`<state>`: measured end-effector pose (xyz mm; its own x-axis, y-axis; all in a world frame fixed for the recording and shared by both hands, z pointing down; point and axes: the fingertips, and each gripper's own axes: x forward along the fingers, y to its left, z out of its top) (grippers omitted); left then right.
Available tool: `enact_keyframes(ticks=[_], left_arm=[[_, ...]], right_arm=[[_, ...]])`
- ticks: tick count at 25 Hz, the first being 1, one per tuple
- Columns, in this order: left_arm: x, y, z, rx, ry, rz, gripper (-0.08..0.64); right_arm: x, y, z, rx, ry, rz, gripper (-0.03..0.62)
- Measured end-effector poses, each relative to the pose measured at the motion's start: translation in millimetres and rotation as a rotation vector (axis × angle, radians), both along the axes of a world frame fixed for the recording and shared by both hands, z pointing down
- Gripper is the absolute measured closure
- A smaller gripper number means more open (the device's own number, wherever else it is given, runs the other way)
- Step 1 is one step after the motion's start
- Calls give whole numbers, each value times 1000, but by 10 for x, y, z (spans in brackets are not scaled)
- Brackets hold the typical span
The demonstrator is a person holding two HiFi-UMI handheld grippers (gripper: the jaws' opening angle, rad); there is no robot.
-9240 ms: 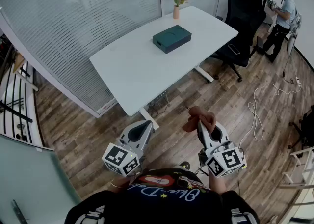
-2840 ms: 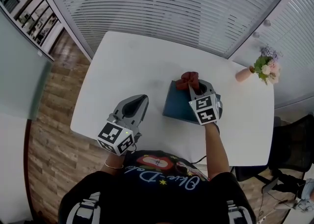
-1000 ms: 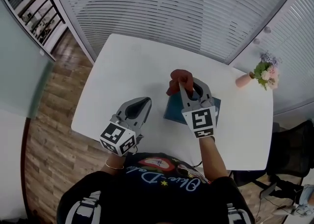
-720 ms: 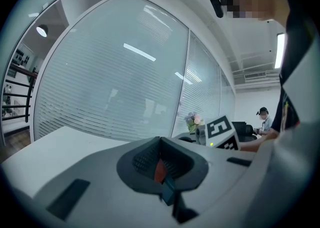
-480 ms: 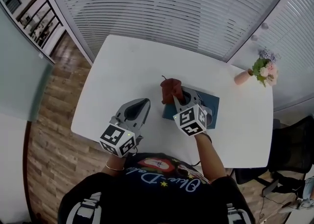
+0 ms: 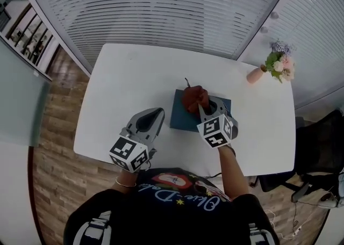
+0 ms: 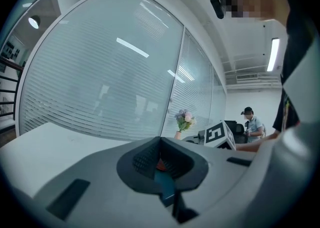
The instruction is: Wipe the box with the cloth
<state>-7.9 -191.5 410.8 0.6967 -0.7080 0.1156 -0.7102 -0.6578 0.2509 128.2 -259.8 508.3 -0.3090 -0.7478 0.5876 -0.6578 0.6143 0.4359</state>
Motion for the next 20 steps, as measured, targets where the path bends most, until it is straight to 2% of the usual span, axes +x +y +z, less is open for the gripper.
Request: enact_keyframes(ticks=[14,17,20], left_arm=[[349,-5,30,-11,0,87,555],[393,-5,13,-6,0,96,555],[430,-2,-5,1,-1,99,555]], right_arm=[[1147,162,109,-26,14,274,546],[1290,205,112,-30,-9,310,546],[1422,223,98,-23,23,340,545]])
